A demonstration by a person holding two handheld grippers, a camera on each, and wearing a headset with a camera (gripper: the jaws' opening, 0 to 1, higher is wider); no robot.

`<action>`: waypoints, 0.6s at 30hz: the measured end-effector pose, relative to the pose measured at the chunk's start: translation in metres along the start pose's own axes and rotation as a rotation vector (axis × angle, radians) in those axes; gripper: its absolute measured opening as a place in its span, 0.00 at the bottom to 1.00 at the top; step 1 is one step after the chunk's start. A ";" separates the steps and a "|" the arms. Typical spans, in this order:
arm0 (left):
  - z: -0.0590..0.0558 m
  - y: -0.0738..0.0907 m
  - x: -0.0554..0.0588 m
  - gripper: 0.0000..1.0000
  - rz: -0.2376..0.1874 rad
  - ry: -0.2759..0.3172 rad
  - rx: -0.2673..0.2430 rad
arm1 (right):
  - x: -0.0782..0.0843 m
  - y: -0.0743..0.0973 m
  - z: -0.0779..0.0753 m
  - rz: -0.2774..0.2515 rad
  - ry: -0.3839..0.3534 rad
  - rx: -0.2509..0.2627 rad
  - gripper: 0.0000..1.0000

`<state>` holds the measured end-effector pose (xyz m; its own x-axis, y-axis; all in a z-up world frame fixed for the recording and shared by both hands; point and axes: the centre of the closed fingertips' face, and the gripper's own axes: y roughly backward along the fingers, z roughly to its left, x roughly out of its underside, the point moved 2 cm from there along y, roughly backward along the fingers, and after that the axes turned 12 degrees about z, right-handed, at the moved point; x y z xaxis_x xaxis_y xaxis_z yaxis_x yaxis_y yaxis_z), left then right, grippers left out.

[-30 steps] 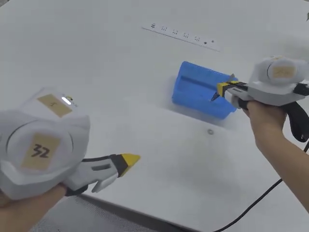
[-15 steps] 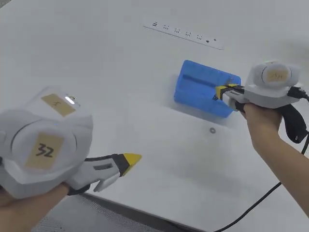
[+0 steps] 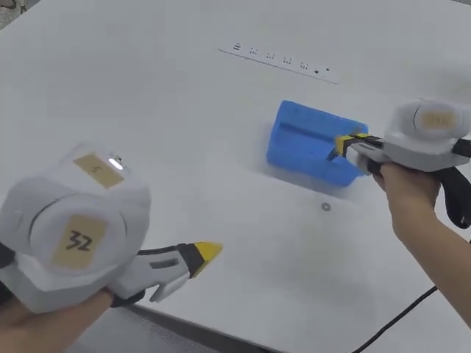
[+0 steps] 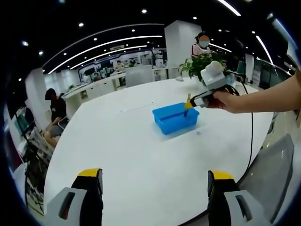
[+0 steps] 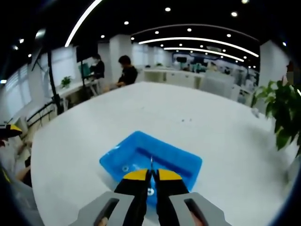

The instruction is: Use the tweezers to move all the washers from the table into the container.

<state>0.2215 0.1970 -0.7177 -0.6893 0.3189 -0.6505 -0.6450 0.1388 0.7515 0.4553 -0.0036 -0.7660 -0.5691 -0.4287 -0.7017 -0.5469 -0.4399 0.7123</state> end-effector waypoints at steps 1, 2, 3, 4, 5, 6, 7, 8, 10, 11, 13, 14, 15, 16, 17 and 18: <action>0.000 0.000 0.000 0.94 0.000 -0.003 -0.001 | -0.004 0.006 0.003 -0.014 0.003 -0.001 0.02; 0.000 0.001 0.001 0.94 0.000 -0.004 -0.001 | -0.006 0.009 0.004 -0.024 0.002 -0.003 0.02; 0.000 0.001 0.001 0.94 0.000 -0.003 0.000 | -0.006 0.011 0.002 -0.032 0.000 -0.005 0.02; 0.000 0.001 0.001 0.94 0.000 -0.003 0.001 | -0.007 0.014 0.001 -0.044 -0.005 -0.006 0.02; 0.000 0.001 0.002 0.94 0.001 -0.003 0.001 | -0.011 0.021 0.005 -0.058 -0.004 -0.009 0.02; 0.000 0.001 0.002 0.94 0.002 -0.004 0.001 | -0.015 0.028 0.007 -0.079 -0.010 -0.008 0.02; 0.000 0.001 0.002 0.94 0.003 -0.005 0.001 | -0.017 0.033 0.006 -0.092 -0.014 -0.007 0.02; 0.000 0.001 0.002 0.94 0.003 -0.006 -0.001 | -0.019 0.039 0.006 -0.108 -0.016 -0.009 0.02; 0.000 0.001 0.002 0.94 0.004 -0.004 0.000 | -0.021 0.046 0.006 -0.130 -0.022 -0.011 0.02; 0.000 0.001 0.002 0.94 0.003 -0.004 0.000 | -0.021 0.051 0.007 -0.132 -0.024 -0.009 0.02; 0.000 0.001 0.002 0.94 0.003 -0.004 0.001 | -0.020 0.057 0.008 -0.140 -0.019 -0.003 0.02; -0.001 0.001 0.002 0.94 0.003 -0.004 0.001 | -0.019 0.061 0.009 -0.144 -0.017 -0.001 0.02; -0.001 0.001 0.002 0.94 0.002 -0.003 0.001 | -0.018 0.064 0.010 -0.148 -0.018 -0.002 0.02; -0.002 0.001 0.002 0.94 0.003 -0.003 0.002 | -0.017 0.068 0.013 -0.159 -0.022 -0.009 0.02; -0.002 0.001 0.002 0.94 0.003 -0.003 0.003 | -0.017 0.072 0.015 -0.165 -0.024 -0.014 0.02; -0.002 0.001 0.002 0.94 0.004 -0.004 0.002 | -0.016 0.075 0.017 -0.169 -0.024 -0.018 0.02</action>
<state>0.2191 0.1954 -0.7184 -0.6903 0.3230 -0.6474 -0.6417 0.1400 0.7541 0.4132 -0.0159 -0.7011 -0.4847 -0.3284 -0.8107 -0.6250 -0.5184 0.5837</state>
